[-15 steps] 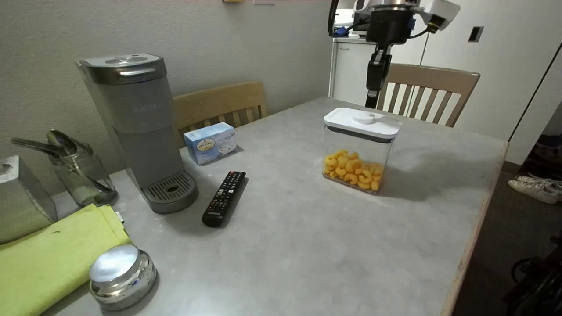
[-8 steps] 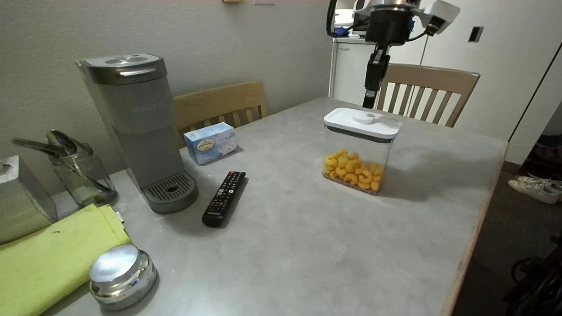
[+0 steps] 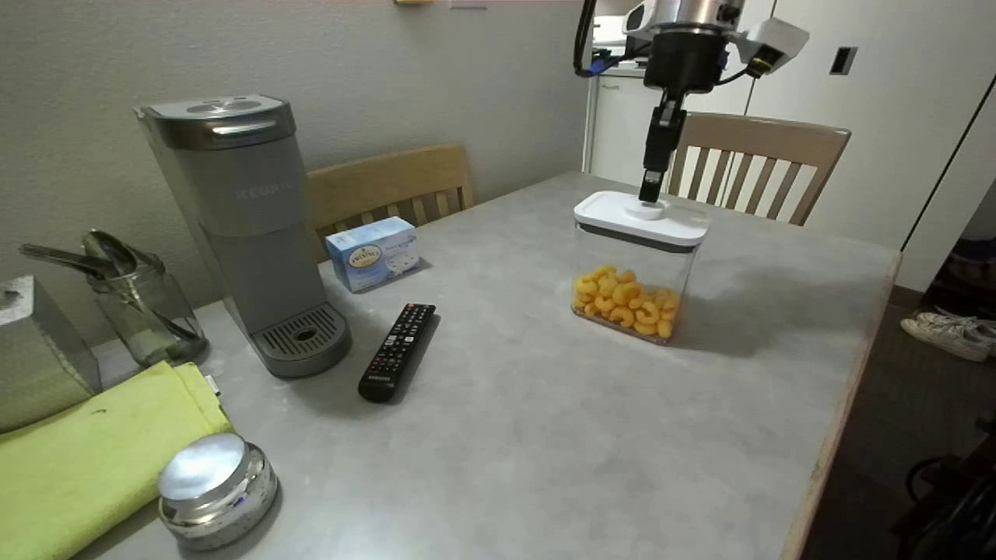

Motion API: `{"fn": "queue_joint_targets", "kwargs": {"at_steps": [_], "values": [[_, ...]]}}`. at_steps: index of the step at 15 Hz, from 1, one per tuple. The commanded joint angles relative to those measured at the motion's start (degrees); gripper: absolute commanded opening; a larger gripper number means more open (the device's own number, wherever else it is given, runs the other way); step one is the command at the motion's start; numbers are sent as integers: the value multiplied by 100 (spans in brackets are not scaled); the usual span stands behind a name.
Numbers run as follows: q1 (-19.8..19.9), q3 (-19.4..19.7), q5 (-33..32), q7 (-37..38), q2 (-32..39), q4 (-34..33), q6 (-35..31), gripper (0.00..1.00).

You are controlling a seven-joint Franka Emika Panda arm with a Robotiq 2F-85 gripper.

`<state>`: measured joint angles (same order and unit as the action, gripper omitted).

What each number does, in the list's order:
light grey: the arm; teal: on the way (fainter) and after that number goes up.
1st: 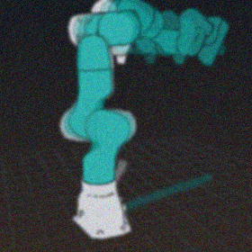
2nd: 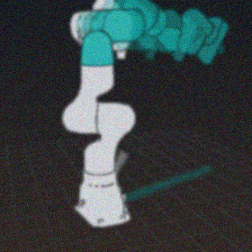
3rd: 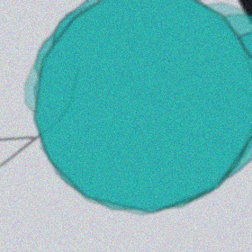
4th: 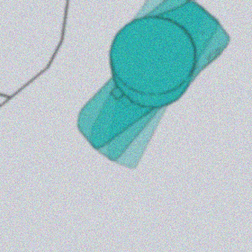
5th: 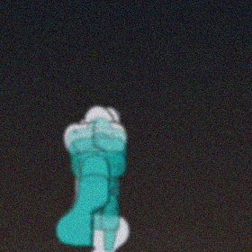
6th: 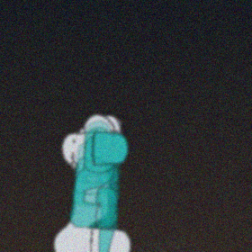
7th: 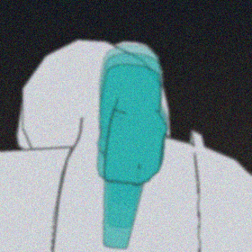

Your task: Pick up the white lid and put it on the table. Pick up the white lid and put it back on the container.

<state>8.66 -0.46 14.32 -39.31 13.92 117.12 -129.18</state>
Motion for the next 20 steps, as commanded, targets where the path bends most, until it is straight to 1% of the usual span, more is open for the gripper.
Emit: {"fn": "queue_joint_targets", "kwargs": {"at_steps": [1,10,15,20], "values": [[45,-20,69,-242,219,-59,-215,0],[39,-37,-2,-307,476,-72,-539,0],[-7,-6,-293,-179,728,-43,-849,0],[-16,-13,-473,-155,748,-60,-896,0]]}}
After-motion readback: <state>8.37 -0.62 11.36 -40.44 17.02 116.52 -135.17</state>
